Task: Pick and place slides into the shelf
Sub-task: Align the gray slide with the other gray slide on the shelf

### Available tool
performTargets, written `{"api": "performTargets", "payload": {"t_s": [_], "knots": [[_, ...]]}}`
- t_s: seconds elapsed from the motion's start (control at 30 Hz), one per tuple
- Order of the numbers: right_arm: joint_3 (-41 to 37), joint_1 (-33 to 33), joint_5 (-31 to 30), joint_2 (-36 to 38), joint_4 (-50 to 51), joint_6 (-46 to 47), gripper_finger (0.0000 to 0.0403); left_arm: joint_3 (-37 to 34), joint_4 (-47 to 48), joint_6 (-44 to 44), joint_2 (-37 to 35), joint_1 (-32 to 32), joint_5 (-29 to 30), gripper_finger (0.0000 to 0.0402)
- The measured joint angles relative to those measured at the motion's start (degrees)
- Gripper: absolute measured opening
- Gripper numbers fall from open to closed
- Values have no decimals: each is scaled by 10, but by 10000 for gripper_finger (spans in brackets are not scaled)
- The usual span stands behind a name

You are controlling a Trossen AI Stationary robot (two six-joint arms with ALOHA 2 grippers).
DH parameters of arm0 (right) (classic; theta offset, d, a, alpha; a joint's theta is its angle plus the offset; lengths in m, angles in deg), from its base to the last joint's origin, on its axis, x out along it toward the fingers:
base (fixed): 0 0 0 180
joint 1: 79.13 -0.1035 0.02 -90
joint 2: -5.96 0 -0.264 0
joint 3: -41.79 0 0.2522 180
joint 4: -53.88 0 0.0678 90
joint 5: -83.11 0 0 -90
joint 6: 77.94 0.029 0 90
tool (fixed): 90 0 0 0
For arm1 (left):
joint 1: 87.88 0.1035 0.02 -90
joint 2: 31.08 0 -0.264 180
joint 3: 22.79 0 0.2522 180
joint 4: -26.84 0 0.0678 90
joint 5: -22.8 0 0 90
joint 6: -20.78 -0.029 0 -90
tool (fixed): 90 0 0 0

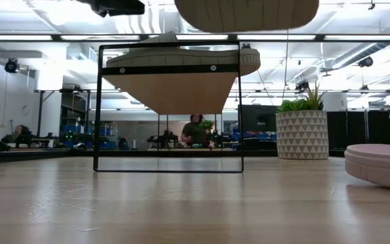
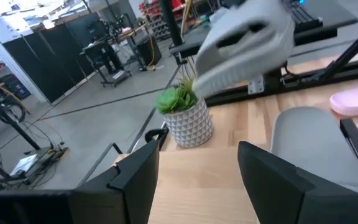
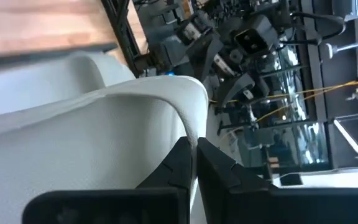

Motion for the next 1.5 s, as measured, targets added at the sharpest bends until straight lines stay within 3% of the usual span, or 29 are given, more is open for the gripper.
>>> {"api": "performTargets", "payload": {"t_s": [0.17, 0.4, 0.57, 0.8, 1.03, 1.5], "knots": [[0, 37, 5, -39, -49, -38, 8, 0, 0, 20, -25, 0, -2, 204], [55, 85, 18, -117, -26, -69, 8, 0, 31, 30, -32, 0, -13, 204], [134, 108, 84, -174, 36, -92, 8, 0, 57, 29, -32, 0, -15, 204], [250, 113, 89, -265, 140, -131, 8, 0, 92, 29, -49, 0, -15, 204], [313, 123, 93, -324, 188, -169, 8, 0, 101, 29, -74, 0, -14, 204], [314, 151, 147, -370, 206, -227, 8, 0, 101, 24, -94, 0, -12, 204]]}}
